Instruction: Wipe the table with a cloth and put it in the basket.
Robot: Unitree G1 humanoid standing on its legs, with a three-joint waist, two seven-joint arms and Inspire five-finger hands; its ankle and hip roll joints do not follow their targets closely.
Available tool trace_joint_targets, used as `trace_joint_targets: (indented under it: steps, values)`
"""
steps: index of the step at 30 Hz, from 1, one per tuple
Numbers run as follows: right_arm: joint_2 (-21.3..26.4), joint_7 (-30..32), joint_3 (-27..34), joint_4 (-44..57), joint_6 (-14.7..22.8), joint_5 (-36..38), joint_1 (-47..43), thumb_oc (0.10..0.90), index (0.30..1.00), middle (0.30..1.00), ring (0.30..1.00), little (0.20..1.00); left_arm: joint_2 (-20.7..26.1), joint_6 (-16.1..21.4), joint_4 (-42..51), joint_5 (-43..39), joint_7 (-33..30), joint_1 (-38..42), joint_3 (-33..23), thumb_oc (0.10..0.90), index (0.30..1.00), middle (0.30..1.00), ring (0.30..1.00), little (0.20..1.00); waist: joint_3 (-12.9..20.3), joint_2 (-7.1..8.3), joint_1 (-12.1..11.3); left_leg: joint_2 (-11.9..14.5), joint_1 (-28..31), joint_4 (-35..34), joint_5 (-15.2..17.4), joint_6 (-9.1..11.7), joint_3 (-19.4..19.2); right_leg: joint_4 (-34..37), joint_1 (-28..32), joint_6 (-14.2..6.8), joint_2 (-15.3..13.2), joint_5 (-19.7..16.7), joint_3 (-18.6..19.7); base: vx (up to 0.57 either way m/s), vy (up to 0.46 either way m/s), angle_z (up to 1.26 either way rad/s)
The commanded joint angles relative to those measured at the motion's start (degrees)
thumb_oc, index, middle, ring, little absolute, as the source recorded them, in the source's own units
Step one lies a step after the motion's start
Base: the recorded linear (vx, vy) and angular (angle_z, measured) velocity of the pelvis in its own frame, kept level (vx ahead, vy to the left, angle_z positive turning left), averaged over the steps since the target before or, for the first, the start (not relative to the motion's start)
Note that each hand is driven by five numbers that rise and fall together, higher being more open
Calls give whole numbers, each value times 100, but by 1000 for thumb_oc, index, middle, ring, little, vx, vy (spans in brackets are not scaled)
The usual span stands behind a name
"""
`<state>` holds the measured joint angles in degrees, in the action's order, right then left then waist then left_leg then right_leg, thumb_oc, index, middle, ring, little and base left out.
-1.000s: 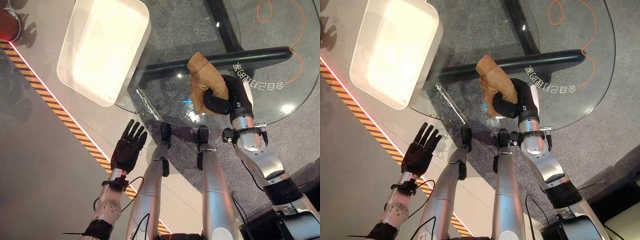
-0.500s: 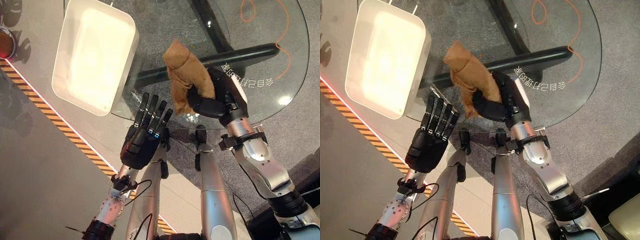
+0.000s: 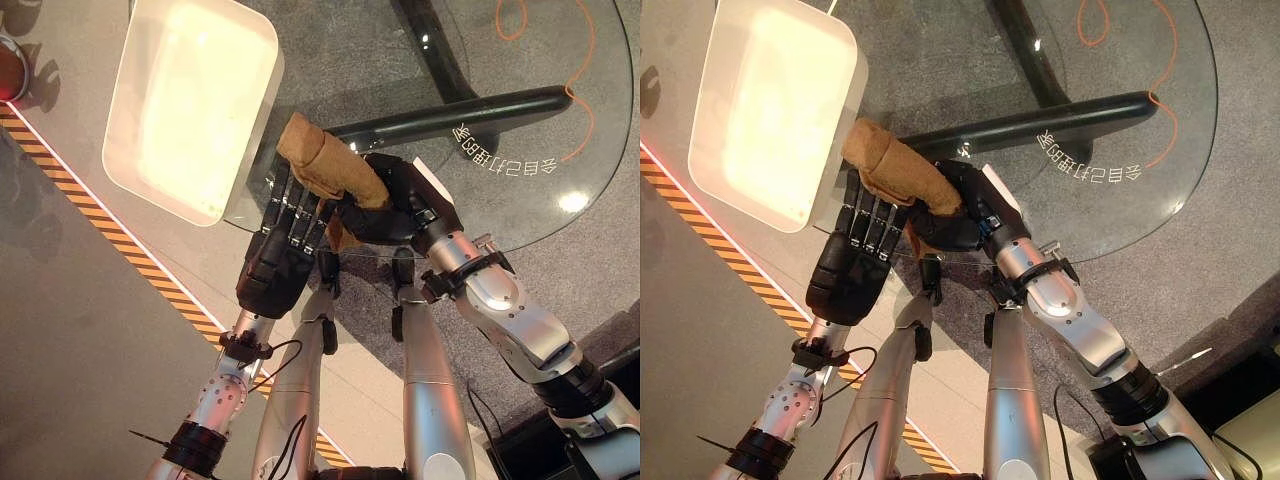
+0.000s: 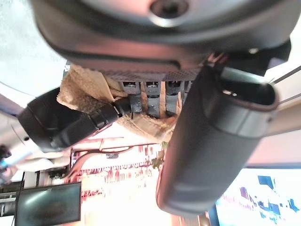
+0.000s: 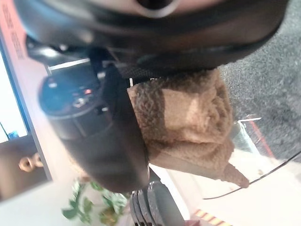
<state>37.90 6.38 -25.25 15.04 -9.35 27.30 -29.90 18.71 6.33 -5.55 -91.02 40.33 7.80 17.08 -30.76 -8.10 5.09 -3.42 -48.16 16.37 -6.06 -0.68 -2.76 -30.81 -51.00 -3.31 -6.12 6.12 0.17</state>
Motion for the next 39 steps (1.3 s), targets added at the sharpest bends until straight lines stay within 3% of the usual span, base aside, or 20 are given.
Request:
trace_joint_targets:
  steps: [1, 5, 7, 13, 23, 32, 39]
  values:
    - [-213, -537, -882, 1009, 346, -432, -463, 100, 300, 300, 300, 200, 33, 66, 901, 263, -13, 180, 53, 800, 900, 900, 900, 900, 96, -16, 4, 207, -66, 570, 439, 151, -25, 660, 25, -137, -190, -638, -143, -15, -20, 7]
    - [-137, -274, -948, 876, 543, -598, -632, 100, 300, 300, 300, 200, 68, 108, 794, 269, -264, 238, 53, 800, 900, 900, 900, 900, 96, -4, -33, 216, -90, 565, 431, 147, -9, 604, -9, -138, -173, -616, -153, -12, -21, 2]
    - [-224, 317, -851, 783, 711, -769, -680, 100, 300, 300, 300, 200, 71, 156, 692, 372, -461, 269, 82, 800, 900, 900, 900, 900, 96, 19, -35, 211, -65, 541, 431, 145, 1, 635, 21, -139, -144, -623, -155, -11, -21, 3]
    - [-375, 889, -638, 595, 970, -903, -797, 100, 300, 300, 300, 200, 0, 133, 531, 484, -561, 364, 5, 800, 900, 900, 900, 900, 96, 40, -22, 200, -165, 469, 306, 111, -39, 769, -72, -124, -127, -800, -152, -26, 11, -1]
    - [-618, 2113, 403, 933, 1268, -1590, -628, 100, 300, 300, 300, 200, -278, 168, 186, 544, -486, 145, -186, 800, 900, 900, 900, 900, 96, -22, 110, 197, 3, 354, 356, 99, -148, 849, 8, -138, -72, -824, -72, 14, 54, -4]
    - [-604, 2310, 935, 1273, 1443, -1800, -476, 100, 300, 300, 300, 200, -448, 181, -61, 453, -165, -81, -286, 800, 900, 900, 900, 900, 96, -104, 205, 207, 105, 236, 348, 107, -259, 940, 57, -136, -75, -837, -46, 16, 62, -10]
    - [-509, 1794, 931, 1397, 1475, -1289, -450, 100, 300, 300, 300, 200, -504, 222, -191, 420, 41, -160, -353, 800, 900, 900, 900, 900, 96, -141, 225, 247, 134, 182, 318, 134, -330, 982, 82, -129, -120, -829, -79, 8, 27, -9]
